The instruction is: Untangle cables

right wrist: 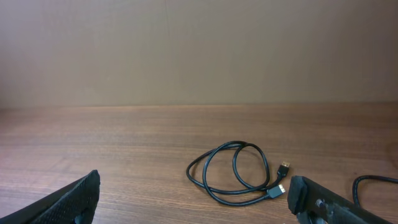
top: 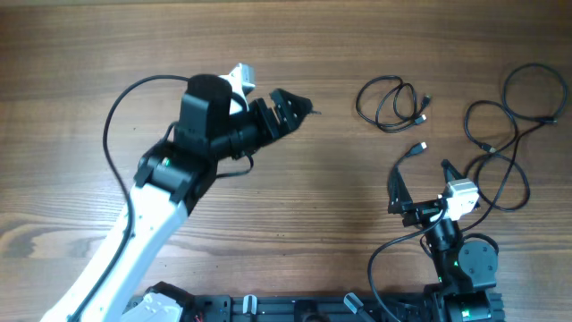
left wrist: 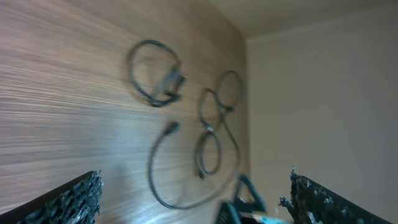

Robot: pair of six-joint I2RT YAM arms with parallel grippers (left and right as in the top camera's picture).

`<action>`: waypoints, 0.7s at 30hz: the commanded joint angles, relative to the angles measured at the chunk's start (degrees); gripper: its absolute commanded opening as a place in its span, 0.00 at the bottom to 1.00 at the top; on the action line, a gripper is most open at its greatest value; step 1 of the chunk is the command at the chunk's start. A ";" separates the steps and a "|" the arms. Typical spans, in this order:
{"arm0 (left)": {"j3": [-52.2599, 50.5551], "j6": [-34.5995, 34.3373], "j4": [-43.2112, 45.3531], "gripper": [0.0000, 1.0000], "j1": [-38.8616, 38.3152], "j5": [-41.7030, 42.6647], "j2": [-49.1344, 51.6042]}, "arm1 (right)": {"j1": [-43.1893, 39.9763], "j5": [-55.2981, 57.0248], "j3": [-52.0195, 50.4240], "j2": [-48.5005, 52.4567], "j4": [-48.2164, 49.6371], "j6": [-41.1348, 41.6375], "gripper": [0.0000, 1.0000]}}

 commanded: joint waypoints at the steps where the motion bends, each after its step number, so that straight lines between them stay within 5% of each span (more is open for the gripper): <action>1: 0.07 -6.86 1.11 1.00 -1.38 1.90 -4.90 | 0.07 0.74 -0.04 -0.42 0.15 -1.16 1.00; 3: 0.07 -10.49 1.11 1.00 -1.29 0.87 -7.50 | 0.07 0.74 -0.04 -0.42 0.15 -1.14 1.00; 5: 0.07 -6.60 -1.40 1.00 -1.16 -3.41 -10.16 | 0.07 0.74 -0.04 -0.42 0.15 -1.16 1.00; 8: 0.04 -0.79 -12.70 1.00 -1.27 -9.64 -13.05 | 0.07 0.74 -0.04 -0.42 0.15 -1.14 1.00; 13: -4.79 -0.83 -27.80 1.00 -1.27 -20.22 -19.23 | 0.07 0.74 -0.04 -0.42 0.15 -1.16 1.00; 17: -16.15 -0.83 -21.92 1.00 -1.20 -23.58 -25.97 | 0.07 0.74 -0.04 -0.42 0.15 -1.16 1.00; 21: -31.95 -0.83 -2.82 1.00 0.55 -23.76 -34.42 | 0.07 0.74 -0.04 -0.42 0.15 -1.16 1.00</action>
